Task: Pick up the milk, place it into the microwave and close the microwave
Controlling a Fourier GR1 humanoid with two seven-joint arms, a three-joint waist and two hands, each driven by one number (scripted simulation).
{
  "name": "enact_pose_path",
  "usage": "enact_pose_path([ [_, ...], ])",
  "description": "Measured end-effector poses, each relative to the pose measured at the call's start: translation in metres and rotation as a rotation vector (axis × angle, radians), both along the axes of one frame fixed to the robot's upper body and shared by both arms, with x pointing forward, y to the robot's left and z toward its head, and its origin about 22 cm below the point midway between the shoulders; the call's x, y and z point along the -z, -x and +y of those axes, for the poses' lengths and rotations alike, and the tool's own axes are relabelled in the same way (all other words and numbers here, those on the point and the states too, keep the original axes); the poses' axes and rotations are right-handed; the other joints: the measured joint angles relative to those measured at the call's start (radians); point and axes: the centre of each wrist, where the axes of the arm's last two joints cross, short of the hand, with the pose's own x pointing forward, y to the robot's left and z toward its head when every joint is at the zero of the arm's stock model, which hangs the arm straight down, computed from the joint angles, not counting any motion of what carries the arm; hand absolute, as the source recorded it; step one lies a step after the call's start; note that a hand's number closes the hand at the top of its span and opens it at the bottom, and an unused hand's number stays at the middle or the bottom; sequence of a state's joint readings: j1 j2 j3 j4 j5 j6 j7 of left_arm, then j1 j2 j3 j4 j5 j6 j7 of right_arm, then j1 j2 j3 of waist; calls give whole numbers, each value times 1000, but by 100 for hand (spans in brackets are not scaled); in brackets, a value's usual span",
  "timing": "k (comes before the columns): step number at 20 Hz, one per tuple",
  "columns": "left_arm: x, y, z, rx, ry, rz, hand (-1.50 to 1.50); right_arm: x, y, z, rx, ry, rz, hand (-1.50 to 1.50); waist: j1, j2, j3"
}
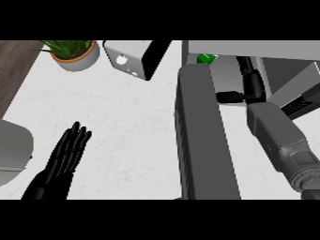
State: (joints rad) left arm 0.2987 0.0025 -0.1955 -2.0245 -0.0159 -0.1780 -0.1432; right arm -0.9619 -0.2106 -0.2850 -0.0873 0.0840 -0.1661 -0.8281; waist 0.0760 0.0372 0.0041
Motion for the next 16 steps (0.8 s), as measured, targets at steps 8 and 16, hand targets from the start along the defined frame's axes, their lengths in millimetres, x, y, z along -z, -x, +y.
enact_pose_path([
  [8, 8, -14, -14, 122, -51, 46, 150, 32, 22, 3, -76, -104, 9, -150, -37, -18, -2],
  [16, 22, -38, -31, 243, -143, 68, 150, 60, 51, -23, -111, -128, -1, -150, -66, -31, -3],
])
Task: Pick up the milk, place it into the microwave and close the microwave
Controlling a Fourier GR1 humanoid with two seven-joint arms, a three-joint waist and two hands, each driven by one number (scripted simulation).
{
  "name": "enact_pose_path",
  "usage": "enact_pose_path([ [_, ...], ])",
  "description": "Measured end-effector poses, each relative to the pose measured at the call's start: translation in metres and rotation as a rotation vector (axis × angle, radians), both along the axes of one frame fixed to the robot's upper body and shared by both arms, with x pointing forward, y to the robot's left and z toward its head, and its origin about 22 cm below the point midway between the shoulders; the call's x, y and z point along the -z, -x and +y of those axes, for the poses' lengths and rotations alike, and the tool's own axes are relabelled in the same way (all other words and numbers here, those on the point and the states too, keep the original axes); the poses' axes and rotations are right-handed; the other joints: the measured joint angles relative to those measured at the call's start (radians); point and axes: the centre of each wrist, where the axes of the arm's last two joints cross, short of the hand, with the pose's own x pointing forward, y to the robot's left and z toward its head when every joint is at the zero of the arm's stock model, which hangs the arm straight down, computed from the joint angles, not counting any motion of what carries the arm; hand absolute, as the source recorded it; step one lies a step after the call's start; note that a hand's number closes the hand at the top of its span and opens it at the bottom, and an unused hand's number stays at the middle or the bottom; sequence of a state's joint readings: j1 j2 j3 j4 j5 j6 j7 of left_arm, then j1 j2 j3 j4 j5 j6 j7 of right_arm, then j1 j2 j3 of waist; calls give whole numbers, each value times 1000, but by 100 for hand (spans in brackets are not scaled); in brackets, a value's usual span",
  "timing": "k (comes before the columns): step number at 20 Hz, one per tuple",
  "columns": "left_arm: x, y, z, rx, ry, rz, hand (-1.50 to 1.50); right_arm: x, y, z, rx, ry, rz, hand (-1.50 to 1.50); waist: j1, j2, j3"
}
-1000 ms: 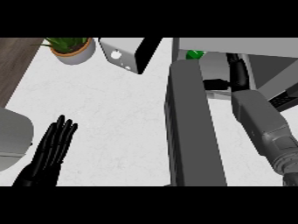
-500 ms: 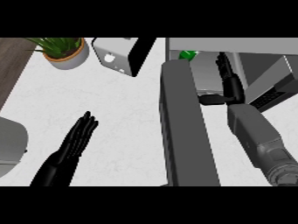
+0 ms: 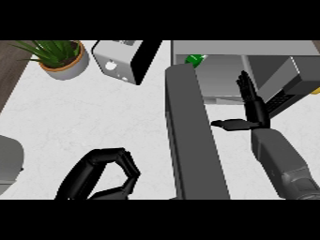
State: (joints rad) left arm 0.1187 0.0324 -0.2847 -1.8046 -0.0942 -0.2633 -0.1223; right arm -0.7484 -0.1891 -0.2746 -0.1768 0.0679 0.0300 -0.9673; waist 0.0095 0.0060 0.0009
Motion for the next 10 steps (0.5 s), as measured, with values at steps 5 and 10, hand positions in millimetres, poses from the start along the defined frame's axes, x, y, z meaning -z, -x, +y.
enact_pose_path([
  [5, 9, -11, -18, 14, -48, 18, 150, 19, 23, -4, -25, -8, 10, -150, -20, -9, -1],
  [10, 24, -21, -40, 100, -134, 57, 150, 22, 38, -20, -43, 3, -4, -150, -38, -15, -3],
])
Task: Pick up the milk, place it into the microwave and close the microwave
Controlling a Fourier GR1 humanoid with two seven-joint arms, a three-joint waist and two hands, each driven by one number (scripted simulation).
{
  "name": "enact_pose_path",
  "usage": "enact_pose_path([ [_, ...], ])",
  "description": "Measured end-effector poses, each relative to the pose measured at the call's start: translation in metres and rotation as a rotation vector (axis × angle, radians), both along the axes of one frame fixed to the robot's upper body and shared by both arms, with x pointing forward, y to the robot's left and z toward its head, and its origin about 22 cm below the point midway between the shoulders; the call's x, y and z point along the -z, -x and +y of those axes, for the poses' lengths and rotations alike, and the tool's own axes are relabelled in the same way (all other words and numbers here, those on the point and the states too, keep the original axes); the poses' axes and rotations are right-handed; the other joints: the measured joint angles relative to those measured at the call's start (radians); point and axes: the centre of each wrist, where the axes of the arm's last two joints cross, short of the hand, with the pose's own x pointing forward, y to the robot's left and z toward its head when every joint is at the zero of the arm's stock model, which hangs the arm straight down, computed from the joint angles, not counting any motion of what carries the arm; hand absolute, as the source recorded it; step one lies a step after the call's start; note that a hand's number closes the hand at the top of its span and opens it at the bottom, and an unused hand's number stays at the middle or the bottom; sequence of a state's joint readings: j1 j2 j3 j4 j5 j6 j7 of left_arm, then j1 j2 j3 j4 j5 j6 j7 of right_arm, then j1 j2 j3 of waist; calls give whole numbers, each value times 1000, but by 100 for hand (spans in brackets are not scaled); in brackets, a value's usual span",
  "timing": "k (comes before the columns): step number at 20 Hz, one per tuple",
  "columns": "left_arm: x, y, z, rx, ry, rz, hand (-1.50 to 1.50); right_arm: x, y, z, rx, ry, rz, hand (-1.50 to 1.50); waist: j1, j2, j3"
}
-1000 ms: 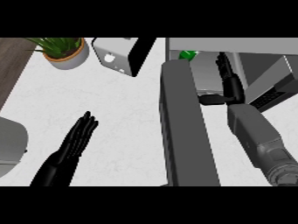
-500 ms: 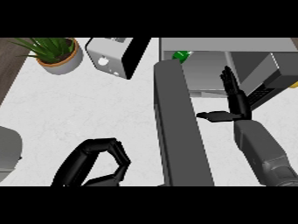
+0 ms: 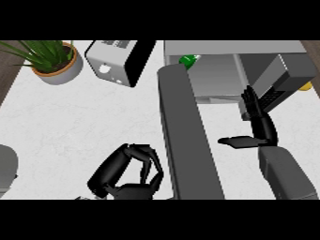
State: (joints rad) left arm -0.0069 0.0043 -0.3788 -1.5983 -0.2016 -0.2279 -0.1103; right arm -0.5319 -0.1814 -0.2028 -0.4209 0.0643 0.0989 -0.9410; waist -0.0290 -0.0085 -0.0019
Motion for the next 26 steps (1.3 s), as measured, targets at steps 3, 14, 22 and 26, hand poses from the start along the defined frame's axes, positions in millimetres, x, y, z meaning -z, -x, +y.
enact_pose_path([
  [3, 15, -5, -15, 53, -39, 30, 150, 1, 12, -9, -12, -6, -13, -150, -9, 0, 0],
  [14, 43, 0, -73, 184, -73, 62, 150, -36, 64, -55, -3, -18, -72, -150, -30, 1, -1],
  [22, 50, -1, -108, 138, -112, 40, 150, -76, 78, -62, -67, -73, -111, -150, -56, 11, -2],
  [26, 44, -5, -118, 53, -93, 30, 150, -95, 79, -66, -114, -90, -131, -150, -79, 15, -3],
])
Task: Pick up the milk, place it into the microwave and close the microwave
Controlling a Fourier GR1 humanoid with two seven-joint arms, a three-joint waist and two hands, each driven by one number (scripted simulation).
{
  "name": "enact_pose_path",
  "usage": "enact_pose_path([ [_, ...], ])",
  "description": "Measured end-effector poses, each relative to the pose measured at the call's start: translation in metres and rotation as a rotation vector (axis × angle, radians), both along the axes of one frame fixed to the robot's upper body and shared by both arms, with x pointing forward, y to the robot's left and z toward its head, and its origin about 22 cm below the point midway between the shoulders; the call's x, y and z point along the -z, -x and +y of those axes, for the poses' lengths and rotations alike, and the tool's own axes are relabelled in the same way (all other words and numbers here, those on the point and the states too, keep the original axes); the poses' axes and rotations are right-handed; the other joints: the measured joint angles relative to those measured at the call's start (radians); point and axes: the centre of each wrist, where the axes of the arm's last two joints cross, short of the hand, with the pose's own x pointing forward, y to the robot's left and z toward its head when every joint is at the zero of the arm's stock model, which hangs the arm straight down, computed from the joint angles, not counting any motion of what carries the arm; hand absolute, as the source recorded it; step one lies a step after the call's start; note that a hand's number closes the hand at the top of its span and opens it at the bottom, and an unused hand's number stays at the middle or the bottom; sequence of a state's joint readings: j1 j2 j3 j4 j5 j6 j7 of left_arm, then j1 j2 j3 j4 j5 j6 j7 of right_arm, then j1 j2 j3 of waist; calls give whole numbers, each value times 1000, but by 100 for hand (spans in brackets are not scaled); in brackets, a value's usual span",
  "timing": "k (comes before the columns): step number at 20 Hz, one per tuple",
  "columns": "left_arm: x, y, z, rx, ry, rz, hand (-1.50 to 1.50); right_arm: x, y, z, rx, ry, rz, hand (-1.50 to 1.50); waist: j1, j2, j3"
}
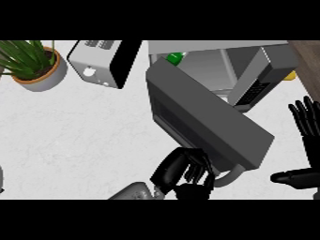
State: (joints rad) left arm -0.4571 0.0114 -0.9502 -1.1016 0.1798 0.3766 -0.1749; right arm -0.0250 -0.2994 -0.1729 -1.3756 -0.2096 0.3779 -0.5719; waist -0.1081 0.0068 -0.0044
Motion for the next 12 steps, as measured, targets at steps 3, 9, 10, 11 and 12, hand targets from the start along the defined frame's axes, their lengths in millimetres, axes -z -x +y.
enact_pose_path([
  [3, -5, -6, -4, -51, 37, -11, 150, -14, -1, -4, -49, -5, -15, -150, -20, 5, -1],
  [9, -20, -24, -12, -143, 101, -64, 150, -37, -6, -1, -179, 2, -44, -150, -64, 15, -2],
  [10, -24, -27, -13, -155, 111, -75, 150, -41, -7, 0, -202, 6, -49, -150, -71, 16, -2],
  [11, -27, -32, -14, -164, 117, -81, 150, -44, -8, 2, -225, 5, -53, -150, -78, 18, -2],
  [12, -31, -36, -15, -177, 125, -84, 150, -47, -8, 3, -245, 8, -56, -150, -88, 20, -2],
])
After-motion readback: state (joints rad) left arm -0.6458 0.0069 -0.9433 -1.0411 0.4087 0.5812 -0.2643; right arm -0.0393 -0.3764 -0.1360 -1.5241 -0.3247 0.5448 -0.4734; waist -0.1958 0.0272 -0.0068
